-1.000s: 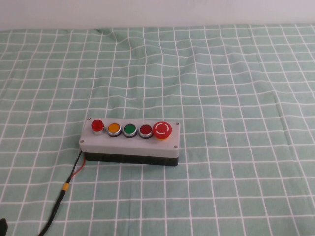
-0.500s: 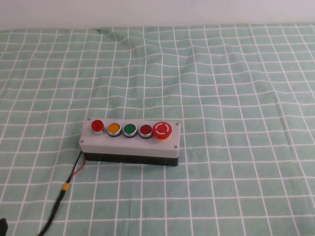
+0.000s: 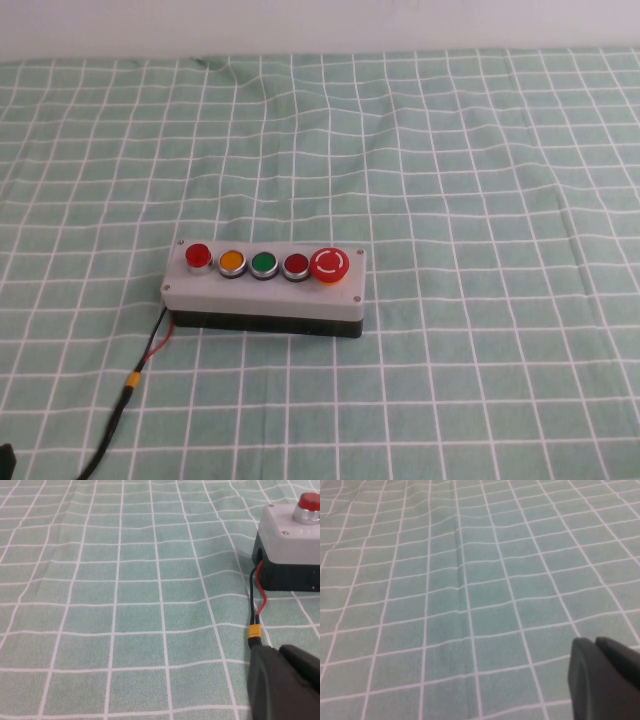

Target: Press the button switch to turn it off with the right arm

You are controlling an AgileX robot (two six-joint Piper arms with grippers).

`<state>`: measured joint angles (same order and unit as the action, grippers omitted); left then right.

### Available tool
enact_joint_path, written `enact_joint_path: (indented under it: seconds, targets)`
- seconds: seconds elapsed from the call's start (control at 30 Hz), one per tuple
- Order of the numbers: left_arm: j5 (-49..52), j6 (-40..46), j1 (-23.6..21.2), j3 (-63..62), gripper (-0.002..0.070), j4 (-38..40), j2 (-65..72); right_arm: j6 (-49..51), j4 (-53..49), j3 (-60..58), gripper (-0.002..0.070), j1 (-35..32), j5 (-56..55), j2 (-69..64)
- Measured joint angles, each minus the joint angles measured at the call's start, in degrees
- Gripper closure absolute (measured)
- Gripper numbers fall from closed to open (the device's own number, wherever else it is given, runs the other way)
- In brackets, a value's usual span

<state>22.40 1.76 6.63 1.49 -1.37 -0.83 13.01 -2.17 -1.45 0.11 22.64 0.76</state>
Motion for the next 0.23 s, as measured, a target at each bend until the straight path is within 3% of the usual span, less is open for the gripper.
enact_joint_path:
  seconds: [0.23]
  targets:
    - [0.0,0.0,0.0,0.0,0.0678,0.0,0.0,0.0,0.27,0.0,0.0692,-4.58,0.0,0.0]
